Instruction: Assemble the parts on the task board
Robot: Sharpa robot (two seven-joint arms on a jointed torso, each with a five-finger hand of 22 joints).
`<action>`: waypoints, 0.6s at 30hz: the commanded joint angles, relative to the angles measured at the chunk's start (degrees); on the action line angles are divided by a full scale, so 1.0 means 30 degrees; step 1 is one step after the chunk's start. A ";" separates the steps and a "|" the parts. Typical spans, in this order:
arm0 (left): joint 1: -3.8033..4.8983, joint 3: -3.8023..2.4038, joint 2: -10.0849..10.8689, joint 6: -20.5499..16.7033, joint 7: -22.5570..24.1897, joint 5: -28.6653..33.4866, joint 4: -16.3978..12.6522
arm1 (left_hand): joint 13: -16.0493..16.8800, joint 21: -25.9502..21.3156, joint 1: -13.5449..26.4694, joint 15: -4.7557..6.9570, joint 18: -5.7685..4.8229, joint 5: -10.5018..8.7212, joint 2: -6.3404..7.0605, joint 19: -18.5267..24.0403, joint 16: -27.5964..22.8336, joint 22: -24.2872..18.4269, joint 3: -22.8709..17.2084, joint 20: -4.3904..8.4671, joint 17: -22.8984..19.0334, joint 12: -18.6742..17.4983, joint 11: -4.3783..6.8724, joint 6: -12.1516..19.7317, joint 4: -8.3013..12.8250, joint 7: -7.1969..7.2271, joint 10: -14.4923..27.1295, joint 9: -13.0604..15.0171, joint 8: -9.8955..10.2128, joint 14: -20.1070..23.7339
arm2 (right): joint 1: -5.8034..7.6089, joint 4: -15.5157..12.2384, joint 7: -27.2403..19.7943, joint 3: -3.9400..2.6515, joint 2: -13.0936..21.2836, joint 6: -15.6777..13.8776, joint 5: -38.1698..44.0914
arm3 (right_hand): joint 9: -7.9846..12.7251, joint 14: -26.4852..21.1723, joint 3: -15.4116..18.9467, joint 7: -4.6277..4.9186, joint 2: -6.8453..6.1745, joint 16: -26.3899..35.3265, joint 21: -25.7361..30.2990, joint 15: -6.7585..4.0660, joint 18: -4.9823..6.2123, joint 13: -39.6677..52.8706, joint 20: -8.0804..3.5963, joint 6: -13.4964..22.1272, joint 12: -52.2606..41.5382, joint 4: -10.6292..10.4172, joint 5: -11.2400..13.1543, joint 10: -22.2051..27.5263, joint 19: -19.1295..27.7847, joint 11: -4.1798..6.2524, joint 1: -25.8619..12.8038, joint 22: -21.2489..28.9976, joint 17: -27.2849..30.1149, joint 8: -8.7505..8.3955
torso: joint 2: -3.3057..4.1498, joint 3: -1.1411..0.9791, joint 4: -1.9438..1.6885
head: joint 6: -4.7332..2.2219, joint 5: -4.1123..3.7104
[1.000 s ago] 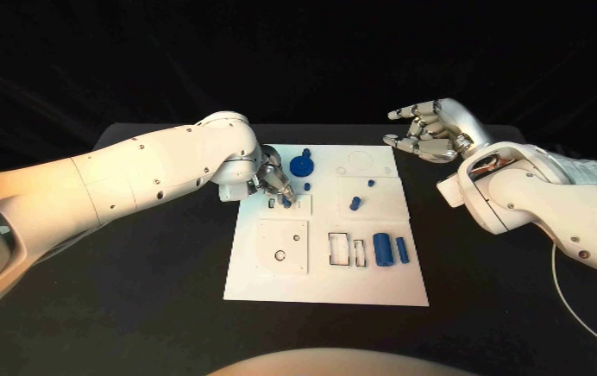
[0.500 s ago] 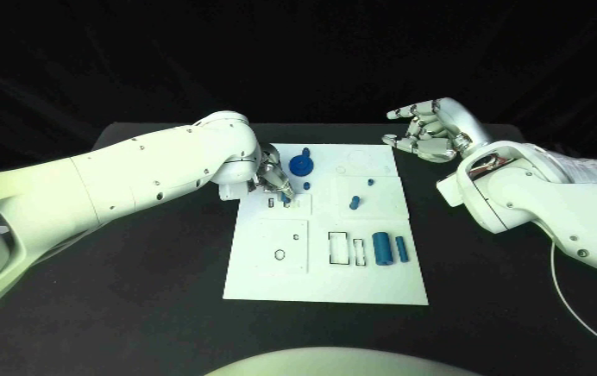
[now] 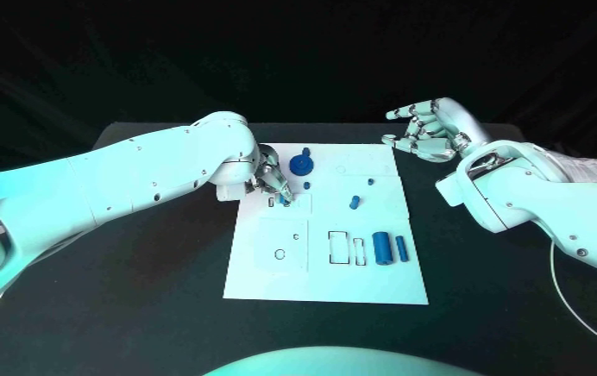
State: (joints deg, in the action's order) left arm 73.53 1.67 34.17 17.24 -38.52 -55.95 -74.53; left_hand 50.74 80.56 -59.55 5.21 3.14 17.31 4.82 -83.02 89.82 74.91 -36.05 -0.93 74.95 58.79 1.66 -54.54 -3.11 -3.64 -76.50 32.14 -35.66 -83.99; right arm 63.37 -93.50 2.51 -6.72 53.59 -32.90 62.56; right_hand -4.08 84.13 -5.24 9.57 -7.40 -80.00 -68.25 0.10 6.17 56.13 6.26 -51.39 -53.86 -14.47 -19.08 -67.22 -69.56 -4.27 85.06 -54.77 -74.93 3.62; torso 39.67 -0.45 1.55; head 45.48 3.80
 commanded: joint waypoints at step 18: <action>-0.0092 0.0028 -0.0010 0.0647 -0.0139 -0.0002 -0.0021 | -0.0017 0.0105 -0.0623 0.0130 -0.0051 0.0062 -0.0623 -0.0078 0.0059 0.1588 -0.1313 -0.0001 0.5018 0.0047 0.0332 -0.0604 0.1412 0.0752 -0.0205 0.0039 -0.0101 -0.2002 | -0.0005 0.0011 -0.0072 -0.0006 -0.0053 0.0442 0.0206 | 0.0004 0.0922 0.0016 0.0003 -0.0040 0.0116 0.0129 -0.0065 0.0340 -0.0041 -0.0066 -0.0132 0.0088 -0.0002 -0.0108 0.0122 0.0124 -0.0028 0.0048 0.0051 -0.0450 0.0056 | 0.0020 -0.0014 0.0011 | -0.0061 0.0017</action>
State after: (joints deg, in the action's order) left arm 73.41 1.65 34.20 18.28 -38.51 -55.88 -74.66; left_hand 50.73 80.55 -59.56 5.20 3.13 17.20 4.83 -83.02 89.82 74.91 -35.98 -0.93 74.93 58.80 1.80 -54.55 -3.04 -3.64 -76.63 32.19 -35.78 -83.99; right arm 63.36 -93.42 2.52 -6.71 53.50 -32.41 62.57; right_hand -4.07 84.13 -5.24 9.57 -7.40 -80.00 -68.24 0.10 6.17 56.04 6.26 -51.39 -53.86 -14.47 -19.08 -67.23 -69.56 -4.27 85.06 -54.68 -74.92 3.62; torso 39.70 -0.48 1.60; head 45.29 3.88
